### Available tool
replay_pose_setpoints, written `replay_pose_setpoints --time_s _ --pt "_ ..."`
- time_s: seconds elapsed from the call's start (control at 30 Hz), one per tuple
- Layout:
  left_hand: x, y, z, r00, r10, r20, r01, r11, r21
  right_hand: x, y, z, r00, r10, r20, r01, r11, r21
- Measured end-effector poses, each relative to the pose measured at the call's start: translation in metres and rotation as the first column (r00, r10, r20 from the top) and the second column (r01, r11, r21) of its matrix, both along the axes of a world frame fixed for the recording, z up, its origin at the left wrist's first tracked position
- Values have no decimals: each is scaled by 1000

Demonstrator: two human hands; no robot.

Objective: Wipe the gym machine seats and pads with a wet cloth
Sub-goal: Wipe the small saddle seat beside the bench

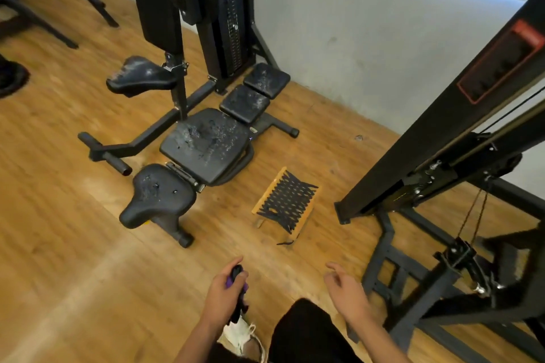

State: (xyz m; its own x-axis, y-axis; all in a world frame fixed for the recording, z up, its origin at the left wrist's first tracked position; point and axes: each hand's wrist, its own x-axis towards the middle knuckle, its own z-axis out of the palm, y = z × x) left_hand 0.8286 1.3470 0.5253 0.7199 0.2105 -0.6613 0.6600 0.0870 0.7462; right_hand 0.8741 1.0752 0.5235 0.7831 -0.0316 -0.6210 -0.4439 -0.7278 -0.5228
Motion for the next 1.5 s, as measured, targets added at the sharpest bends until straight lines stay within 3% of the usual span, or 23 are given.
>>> replay_pose_setpoints --time_s 0.27,0.47,0.67,0.9,1.37,1.5 --pt "86 42 -1 999 47 -13 -47 999 18 82 42 3 996 -88 -12 88 996 9" --pt "145 29 -4 988 145 -56 -142 989 41 184 35 4 996 69 -62 -66 997 47" --pt "217 39 -2 963 268 0 -268 962 44 292 63 2 963 271 1 -268 954 136" --pt "256 73 -13 914 396 90 -403 912 74 362 126 5 882 471 22 -470 873 133" --pt "327 244 -70 829 538 153 -550 834 47 466 354 -9 603 794 71 -795 606 -24" --pt "323 287 -98 815 554 169 -574 812 107 481 414 -31 517 855 36 -853 518 -60"
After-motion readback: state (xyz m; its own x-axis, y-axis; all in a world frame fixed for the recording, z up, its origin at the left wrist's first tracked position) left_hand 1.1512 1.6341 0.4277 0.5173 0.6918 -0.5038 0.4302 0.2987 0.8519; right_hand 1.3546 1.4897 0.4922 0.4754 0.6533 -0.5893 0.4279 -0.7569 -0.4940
